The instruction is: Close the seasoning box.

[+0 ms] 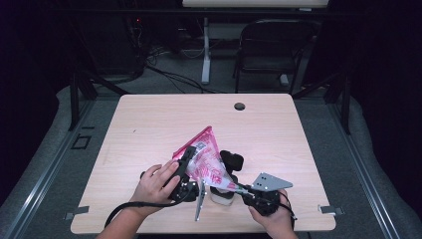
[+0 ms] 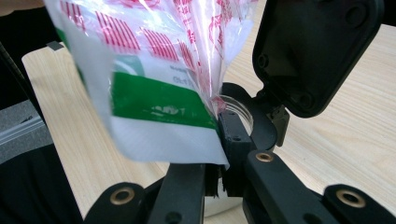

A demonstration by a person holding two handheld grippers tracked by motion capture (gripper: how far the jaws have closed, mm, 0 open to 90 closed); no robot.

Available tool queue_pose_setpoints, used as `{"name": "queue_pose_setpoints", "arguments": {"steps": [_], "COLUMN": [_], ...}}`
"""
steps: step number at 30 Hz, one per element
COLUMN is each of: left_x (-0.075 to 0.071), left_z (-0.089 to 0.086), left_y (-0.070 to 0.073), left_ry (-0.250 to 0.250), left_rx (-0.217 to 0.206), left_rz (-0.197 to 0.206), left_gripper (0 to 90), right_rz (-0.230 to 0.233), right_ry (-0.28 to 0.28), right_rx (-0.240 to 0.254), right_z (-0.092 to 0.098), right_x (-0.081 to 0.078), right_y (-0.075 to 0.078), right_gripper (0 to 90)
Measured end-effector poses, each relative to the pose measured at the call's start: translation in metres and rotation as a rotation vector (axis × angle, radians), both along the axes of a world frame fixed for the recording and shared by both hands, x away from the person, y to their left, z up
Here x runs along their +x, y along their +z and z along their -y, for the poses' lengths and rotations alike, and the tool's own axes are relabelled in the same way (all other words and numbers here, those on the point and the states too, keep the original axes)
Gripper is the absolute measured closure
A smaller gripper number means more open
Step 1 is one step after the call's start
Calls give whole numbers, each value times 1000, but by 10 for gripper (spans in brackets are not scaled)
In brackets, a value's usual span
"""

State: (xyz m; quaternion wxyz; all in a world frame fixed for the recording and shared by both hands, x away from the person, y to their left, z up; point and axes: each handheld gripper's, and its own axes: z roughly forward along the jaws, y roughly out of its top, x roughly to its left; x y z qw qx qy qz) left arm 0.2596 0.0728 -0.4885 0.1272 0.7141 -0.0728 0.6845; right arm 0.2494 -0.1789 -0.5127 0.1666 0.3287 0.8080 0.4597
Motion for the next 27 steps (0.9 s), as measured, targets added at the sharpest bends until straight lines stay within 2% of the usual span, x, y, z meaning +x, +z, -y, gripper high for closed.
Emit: {"name": "queue_pose_setpoints", "arguments": {"steps": [1, 4, 8, 9, 23, 27], "left_x": [-1, 1, 2, 2, 2, 1], "left_z": [0, 0, -2, -3, -5, -4], "left_y": [0, 0, -2, -3, -3, -2], "left_ry": [14, 3, 5, 10, 6, 1], "left_rx": [3, 6, 14, 9, 13, 13], "left_rz": [-9, 2, -4, -17, -15, -10], "left_gripper": [677, 680, 684, 686, 693, 693], "right_rz": [4, 10, 31, 39, 45, 45], "right_ry": [2, -4, -8, 22, 28, 32], "right_rx": [8, 5, 49, 98, 97, 96], "right_z": [0, 1, 0, -1, -2, -3], "right_x": [0, 0, 0, 1, 0, 0], "right_y": [0, 0, -1, -2, -1, -1], "right_gripper": [875, 865, 853, 850, 852, 880]}}
